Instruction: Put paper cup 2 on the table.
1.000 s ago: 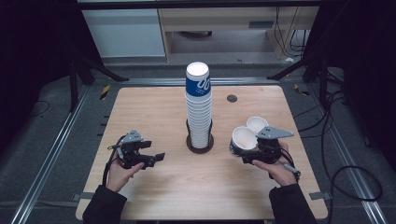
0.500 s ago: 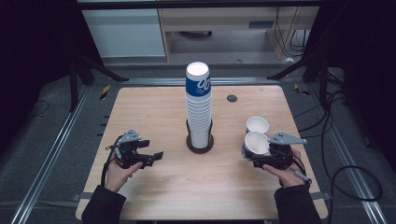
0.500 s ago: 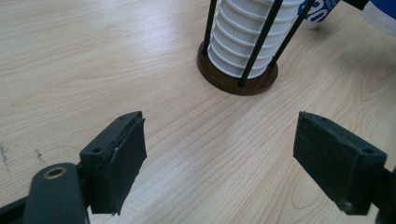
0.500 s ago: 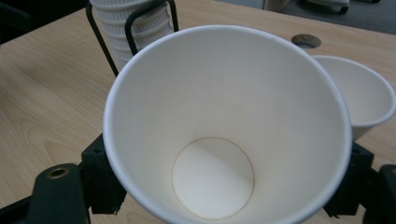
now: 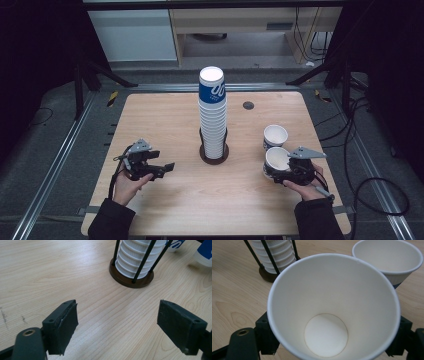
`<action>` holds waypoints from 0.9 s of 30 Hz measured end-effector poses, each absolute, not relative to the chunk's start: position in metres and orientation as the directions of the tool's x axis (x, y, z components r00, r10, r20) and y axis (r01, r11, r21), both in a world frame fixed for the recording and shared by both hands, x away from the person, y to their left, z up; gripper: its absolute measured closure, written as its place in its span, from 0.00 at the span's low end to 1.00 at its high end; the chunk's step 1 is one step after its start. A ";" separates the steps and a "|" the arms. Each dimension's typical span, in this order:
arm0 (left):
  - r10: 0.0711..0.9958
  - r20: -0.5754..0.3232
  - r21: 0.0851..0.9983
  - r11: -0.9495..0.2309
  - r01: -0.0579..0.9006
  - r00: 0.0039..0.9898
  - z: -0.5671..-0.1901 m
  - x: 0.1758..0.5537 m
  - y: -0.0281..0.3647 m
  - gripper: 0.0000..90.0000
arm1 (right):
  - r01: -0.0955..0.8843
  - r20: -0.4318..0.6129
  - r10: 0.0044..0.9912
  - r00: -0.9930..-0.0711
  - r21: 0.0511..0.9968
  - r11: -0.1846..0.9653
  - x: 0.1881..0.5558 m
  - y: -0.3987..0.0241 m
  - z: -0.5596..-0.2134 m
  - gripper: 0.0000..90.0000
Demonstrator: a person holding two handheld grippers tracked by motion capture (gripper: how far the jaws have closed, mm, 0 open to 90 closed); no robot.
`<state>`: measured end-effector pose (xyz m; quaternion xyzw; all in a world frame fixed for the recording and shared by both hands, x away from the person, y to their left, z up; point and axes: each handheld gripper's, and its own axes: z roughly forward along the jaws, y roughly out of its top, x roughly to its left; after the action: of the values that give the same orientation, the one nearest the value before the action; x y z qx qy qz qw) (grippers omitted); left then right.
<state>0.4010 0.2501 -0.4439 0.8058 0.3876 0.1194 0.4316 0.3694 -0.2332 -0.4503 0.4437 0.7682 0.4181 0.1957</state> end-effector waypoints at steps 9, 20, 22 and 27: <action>0.729 -0.138 0.785 -0.333 0.523 0.671 -0.445 0.402 0.250 0.17 | 0.536 0.052 0.852 -0.521 0.797 0.280 0.376 -0.232 -0.463 0.22; 0.727 -0.144 0.781 -0.333 0.528 0.672 -0.447 0.402 0.250 0.17 | 0.526 0.030 0.844 -0.536 0.794 0.306 0.378 -0.228 -0.472 0.12; 0.726 -0.140 0.781 -0.337 0.526 0.673 -0.447 0.402 0.250 0.17 | 0.527 0.034 0.843 -0.538 0.794 0.304 0.379 -0.229 -0.472 0.08; 0.735 -0.142 0.780 -0.329 0.532 0.663 -0.447 0.403 0.254 0.16 | 0.516 0.028 0.847 -0.531 0.803 0.298 0.374 -0.232 -0.469 0.05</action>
<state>0.4029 0.2537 -0.4472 0.8065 0.3929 0.1191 0.4255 0.3740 -0.2324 -0.4692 0.4377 0.7785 0.3994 0.2069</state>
